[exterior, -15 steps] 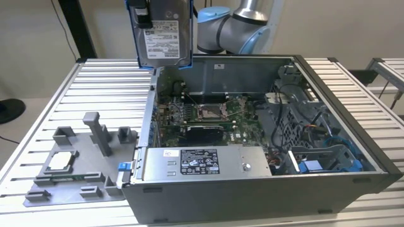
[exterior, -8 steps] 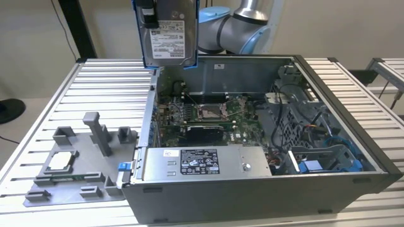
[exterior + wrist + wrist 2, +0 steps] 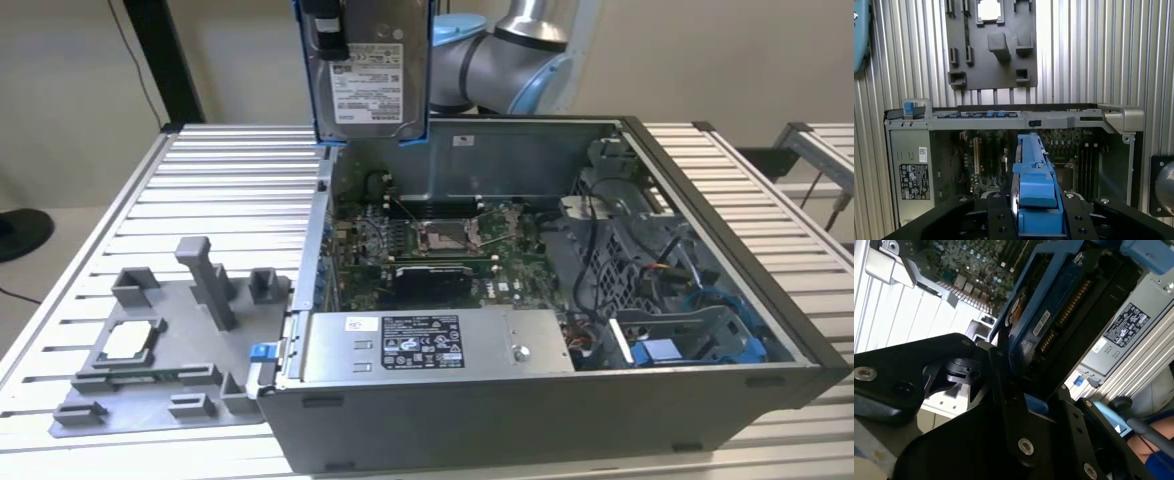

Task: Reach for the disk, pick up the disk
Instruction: 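Pick up the disk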

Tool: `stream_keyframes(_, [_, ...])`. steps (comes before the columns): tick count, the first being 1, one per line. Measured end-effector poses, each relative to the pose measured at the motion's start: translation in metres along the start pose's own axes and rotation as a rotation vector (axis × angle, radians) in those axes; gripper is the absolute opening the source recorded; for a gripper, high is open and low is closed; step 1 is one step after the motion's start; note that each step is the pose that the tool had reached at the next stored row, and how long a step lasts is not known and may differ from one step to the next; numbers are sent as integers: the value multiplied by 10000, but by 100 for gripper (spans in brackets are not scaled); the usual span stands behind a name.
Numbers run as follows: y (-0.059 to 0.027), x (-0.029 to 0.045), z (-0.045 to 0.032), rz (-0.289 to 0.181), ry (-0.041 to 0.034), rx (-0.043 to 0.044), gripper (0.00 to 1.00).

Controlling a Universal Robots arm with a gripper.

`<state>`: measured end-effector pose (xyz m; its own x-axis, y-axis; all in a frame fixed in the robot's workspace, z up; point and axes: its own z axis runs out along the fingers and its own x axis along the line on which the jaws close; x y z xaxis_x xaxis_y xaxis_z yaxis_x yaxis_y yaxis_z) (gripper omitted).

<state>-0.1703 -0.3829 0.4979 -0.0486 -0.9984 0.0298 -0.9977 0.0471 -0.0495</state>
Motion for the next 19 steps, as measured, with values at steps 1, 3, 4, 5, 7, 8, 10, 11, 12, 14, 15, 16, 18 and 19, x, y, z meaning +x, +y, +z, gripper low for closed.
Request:
stream_keyframes(1, [-14, -1, 0, 0, 0, -1, 0])
stream_keyframes(3, [-41, -2, 2, 0, 0, 0, 0])
stream_keyframes(4, [-56, -3, 3, 0, 0, 0, 0])
stream_keyframes(5, [-71, -4, 3, 0, 0, 0, 0])
stream_keyframes(7, [-98, -5, 5, 0, 0, 0, 0])
stream_keyframes(8, [-112, -6, 6, 0, 0, 0, 0])
stream_keyframes(10, [-141, -7, 7, 1, 0, 0, 0])
stream_keyframes(11, [-155, -8, 7, 0, 1, 0, 0])
stream_keyframes(12, [-169, -8, 8, 0, 0, 0, 0])
stream_keyframes(14, [-197, -10, 9, 0, 0, 0, 0])
stream_keyframes(15, [-211, -10, 10, 0, 0, 0, 0])
stream_keyframes(16, [-225, -11, 11, 0, 1, -1, 0])
stream_keyframes(18, [-252, -12, 12, 0, 0, 0, 0])
stream_keyframes(19, [-265, -13, 13, 0, 0, 0, 0])
